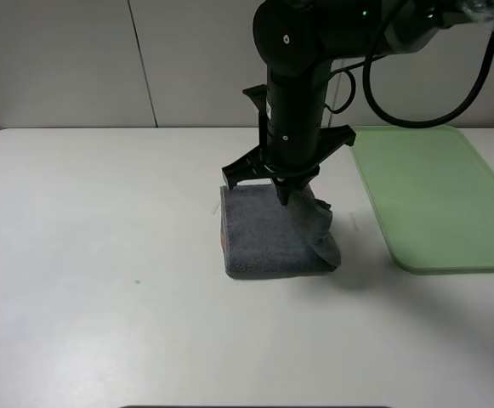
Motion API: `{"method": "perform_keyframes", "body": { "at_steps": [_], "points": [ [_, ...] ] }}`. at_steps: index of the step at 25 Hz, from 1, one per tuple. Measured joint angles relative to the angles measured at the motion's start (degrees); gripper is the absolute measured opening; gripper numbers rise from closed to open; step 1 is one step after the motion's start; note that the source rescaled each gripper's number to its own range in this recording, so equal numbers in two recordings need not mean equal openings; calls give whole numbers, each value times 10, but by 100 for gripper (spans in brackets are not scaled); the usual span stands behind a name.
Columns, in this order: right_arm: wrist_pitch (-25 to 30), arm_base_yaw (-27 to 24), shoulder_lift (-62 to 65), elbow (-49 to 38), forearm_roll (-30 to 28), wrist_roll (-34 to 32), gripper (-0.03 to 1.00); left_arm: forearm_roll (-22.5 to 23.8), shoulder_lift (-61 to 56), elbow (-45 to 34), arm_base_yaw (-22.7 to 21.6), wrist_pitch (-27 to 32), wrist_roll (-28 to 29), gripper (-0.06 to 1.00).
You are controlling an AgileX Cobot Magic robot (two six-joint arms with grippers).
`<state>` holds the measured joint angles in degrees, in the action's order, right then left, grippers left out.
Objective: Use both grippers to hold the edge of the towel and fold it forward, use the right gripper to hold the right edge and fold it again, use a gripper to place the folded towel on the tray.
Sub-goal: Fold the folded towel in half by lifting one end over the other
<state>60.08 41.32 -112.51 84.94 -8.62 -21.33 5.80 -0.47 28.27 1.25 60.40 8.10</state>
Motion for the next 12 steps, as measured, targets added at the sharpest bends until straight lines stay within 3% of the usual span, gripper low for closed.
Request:
{"method": "perform_keyframes", "body": {
  "at_steps": [12],
  "points": [
    [-23, 0, -21, 0, 44, -14, 8, 0, 0, 0, 0, 0, 0, 100]
  ]
}}
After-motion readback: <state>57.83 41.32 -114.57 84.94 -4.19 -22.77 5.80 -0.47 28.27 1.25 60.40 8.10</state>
